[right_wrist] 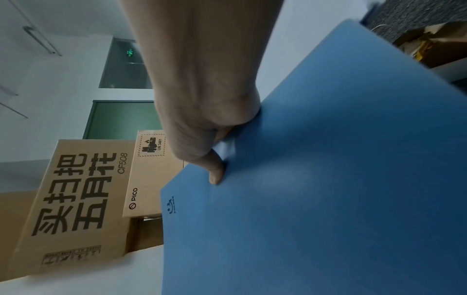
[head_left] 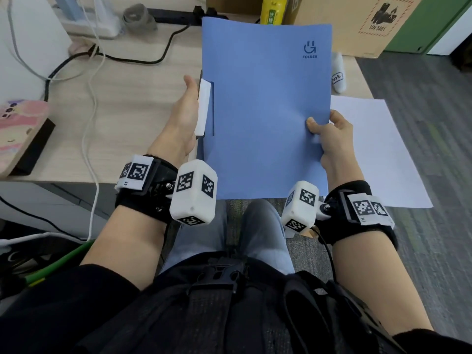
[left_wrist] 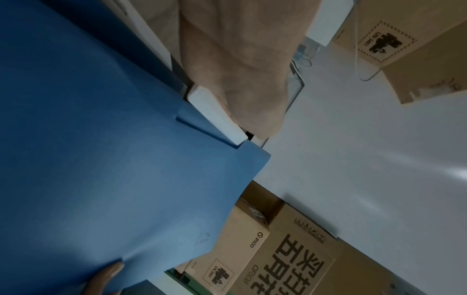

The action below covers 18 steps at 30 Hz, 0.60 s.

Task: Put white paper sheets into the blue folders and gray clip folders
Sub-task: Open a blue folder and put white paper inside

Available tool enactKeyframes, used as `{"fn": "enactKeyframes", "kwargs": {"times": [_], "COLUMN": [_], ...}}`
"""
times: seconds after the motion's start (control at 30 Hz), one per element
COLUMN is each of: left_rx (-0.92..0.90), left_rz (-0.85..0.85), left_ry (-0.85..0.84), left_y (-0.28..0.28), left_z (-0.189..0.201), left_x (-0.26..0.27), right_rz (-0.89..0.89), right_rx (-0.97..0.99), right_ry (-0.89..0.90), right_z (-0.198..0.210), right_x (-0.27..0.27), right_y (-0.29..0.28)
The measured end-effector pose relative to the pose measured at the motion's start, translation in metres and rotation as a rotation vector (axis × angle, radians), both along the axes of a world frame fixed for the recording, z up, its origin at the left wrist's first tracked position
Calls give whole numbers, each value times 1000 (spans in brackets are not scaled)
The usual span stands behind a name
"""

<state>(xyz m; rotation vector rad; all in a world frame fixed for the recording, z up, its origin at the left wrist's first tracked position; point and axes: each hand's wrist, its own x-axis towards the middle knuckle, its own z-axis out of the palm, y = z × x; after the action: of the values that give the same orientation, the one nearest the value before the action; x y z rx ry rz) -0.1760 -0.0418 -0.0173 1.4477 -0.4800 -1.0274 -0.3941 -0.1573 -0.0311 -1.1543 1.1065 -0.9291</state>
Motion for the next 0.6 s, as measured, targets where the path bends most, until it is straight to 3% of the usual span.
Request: {"fn": "enactKeyframes", "kwargs": {"times": [0.37,0.6], "left_rx": [-124,-53], "left_rz": [-51,-11], "left_ry": [-1,-79], "left_y": [17,36], "left_z": [2,3], "left_x": [-10,-5], "right_rz": [10,39], "right_rx": [-2,26], "right_ry": [1,25], "right_z": [1,4], "right_x": [4,20], "right_y": [16,25]}}
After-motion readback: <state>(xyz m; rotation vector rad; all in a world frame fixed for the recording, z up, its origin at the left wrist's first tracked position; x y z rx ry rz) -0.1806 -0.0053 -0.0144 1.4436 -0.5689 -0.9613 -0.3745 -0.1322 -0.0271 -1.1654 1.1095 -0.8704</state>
